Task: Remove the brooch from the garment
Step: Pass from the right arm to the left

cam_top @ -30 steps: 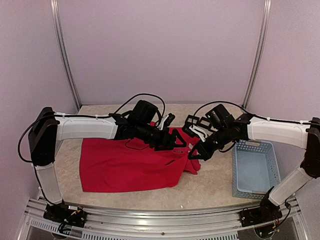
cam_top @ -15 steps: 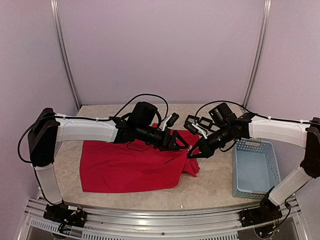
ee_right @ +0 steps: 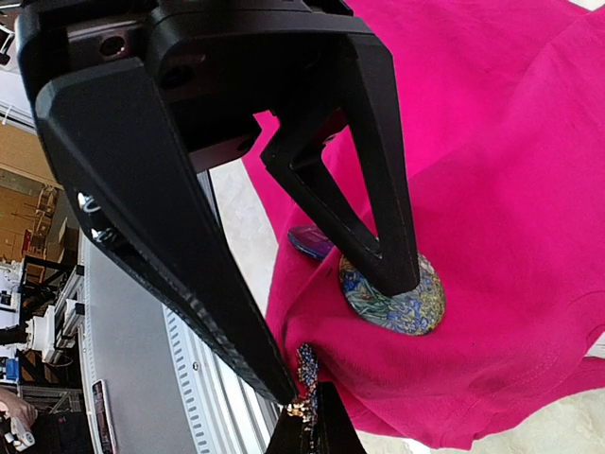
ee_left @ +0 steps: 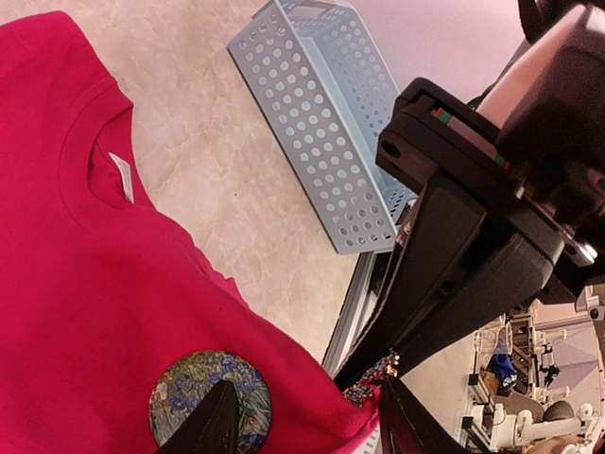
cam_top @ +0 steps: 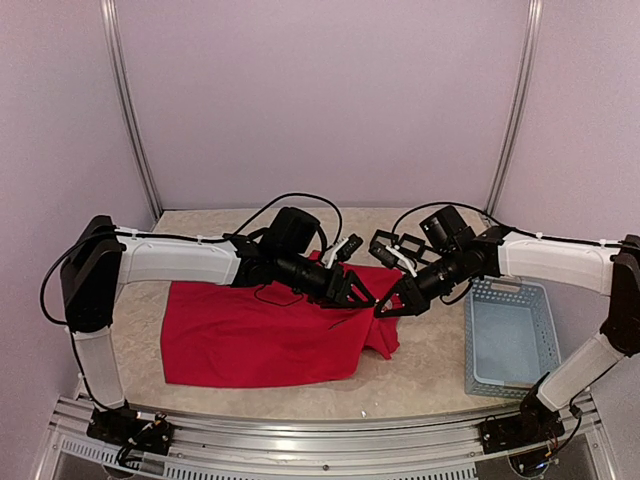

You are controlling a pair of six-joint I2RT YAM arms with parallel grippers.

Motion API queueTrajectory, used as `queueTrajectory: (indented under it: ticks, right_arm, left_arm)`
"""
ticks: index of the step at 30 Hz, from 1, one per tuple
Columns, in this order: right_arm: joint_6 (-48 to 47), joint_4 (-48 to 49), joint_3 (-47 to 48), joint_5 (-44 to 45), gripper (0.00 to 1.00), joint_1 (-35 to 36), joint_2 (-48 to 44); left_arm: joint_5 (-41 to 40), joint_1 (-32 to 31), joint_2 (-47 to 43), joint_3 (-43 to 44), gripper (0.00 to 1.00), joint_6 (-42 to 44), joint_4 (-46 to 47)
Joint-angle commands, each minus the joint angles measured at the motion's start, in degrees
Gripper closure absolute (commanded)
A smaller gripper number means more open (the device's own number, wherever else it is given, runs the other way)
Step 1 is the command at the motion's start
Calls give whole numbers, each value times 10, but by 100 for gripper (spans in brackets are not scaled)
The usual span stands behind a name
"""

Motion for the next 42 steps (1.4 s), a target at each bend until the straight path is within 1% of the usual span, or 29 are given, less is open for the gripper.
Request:
queueTrajectory:
  ticks: [1, 5, 12, 21, 25, 28, 30, 31, 32, 36, 37, 40, 42]
  right_arm:
    - [-1, 11, -6, -22, 100, -9, -6]
    - [-2, 11, -3, -25, 100, -13, -3]
    - [-1, 11, 5, -31, 100, -15, 8]
    - [-4, 8, 12, -31, 100, -15, 15]
    - [-6, 2, 15, -29, 100, -15, 16]
    - [-7, -2, 20, -18, 100, -16, 12]
    - [-4, 2, 20, -9, 100, -16, 6]
    - [0, 6, 20, -4, 100, -18, 2]
    - [4, 11, 18, 0, 97, -21, -4]
    - [24, 38, 8, 9, 77, -35, -31]
    - [29, 40, 6, 10, 71, -40, -37]
    - [48, 55, -7, 15, 46, -55, -60]
    - [65, 74, -22, 12, 39, -64, -76]
  left_arm:
    - [6, -6, 11, 12, 53, 19, -30]
    - [13, -8, 12, 14, 59, 17, -30]
    - [19, -11, 11, 17, 65, 19, -32]
    - [33, -12, 20, 32, 77, 22, -37]
    - [40, -13, 28, 46, 79, 25, -43]
    - [49, -13, 34, 53, 87, 25, -44]
    - [50, -13, 37, 56, 97, 27, -47]
    - [50, -13, 38, 56, 100, 28, -48]
    - [49, -13, 37, 55, 100, 28, -49]
    - [38, -12, 25, 34, 100, 20, -35]
    - [29, -12, 21, 28, 100, 15, -31]
    - [13, -8, 7, 2, 100, -10, -1]
    - [14, -1, -2, -18, 100, -32, 36]
